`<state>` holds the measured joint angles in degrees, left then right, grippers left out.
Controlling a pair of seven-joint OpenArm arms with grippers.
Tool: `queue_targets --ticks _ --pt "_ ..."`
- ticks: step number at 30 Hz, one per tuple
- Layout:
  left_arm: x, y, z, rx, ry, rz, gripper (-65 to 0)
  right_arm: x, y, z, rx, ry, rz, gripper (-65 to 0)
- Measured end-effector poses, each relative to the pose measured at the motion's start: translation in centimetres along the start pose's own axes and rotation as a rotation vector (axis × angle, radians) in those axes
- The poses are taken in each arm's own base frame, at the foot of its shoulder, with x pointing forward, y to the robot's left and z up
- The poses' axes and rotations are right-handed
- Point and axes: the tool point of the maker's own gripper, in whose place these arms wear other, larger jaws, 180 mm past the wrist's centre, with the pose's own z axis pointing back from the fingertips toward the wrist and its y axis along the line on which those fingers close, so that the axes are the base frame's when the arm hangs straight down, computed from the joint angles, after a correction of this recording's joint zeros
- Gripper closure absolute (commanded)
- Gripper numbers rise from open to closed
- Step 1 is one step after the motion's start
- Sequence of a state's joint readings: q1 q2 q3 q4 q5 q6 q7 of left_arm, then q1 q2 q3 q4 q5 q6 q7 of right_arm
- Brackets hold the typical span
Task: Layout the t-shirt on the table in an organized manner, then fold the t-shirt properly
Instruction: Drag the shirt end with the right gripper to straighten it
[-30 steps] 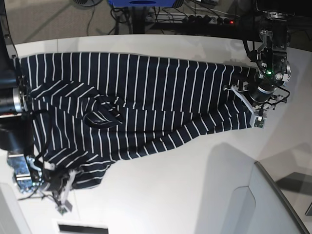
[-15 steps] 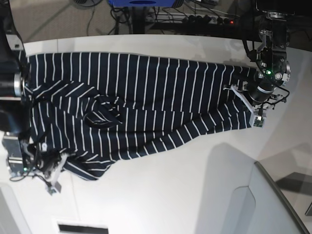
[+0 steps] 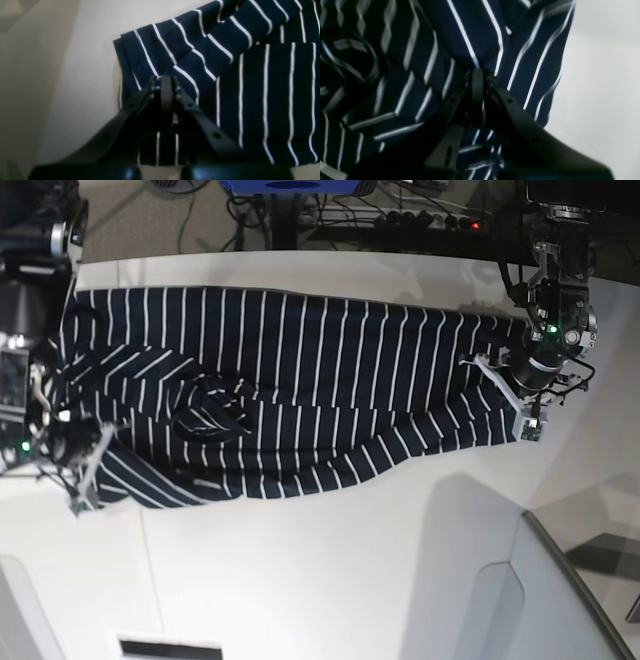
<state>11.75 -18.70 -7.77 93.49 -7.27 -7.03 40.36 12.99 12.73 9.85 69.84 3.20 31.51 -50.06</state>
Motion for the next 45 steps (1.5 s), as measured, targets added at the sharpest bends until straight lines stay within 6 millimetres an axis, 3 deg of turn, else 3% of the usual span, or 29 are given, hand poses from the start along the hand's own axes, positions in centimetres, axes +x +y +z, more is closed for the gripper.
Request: queue_targets --ticks 3,7,13,18,21,27,41,45 --pt "0.0 0.6 0.1 0.010 0.002 -0.011 0.0 -1.9 0.2 1.0 -0.027 0.028 0.024 -0.2" --pt "0.0 1.0 0.1 0.016 0.002 -0.020 0.0 -2.7 1.0 1.9 -0.028 0.036 0.049 -0.2" --pt "0.1 1.5 0.2 0.025 -0.001 -0.013 0.0 -5.5 2.5 2.8 -0.029 0.078 0.069 -0.2" --pt "-0.3 3.5 0.7 0.071 0.001 0.012 0.0 -5.5 2.7 5.1 -0.068 0.073 0.103 -0.2" --pt "-0.4 3.9 0.8 0.081 0.004 0.025 0.0 -6.5 3.7 5.8 -0.066 0.099 0.110 -0.2" --pt "-1.8 3.8 1.1 0.079 0.036 0.018 0.0 -8.2 4.7 6.5 -0.059 0.124 0.121 -0.2" --pt "-1.4 3.5 1.0 0.072 0.020 0.018 0.0 -10.9 8.1 7.4 -0.011 0.161 0.113 -0.2" --pt "-1.4 3.3 1.0 0.070 0.018 0.022 0.0 -10.0 8.1 8.1 -0.023 0.129 0.118 -0.2"
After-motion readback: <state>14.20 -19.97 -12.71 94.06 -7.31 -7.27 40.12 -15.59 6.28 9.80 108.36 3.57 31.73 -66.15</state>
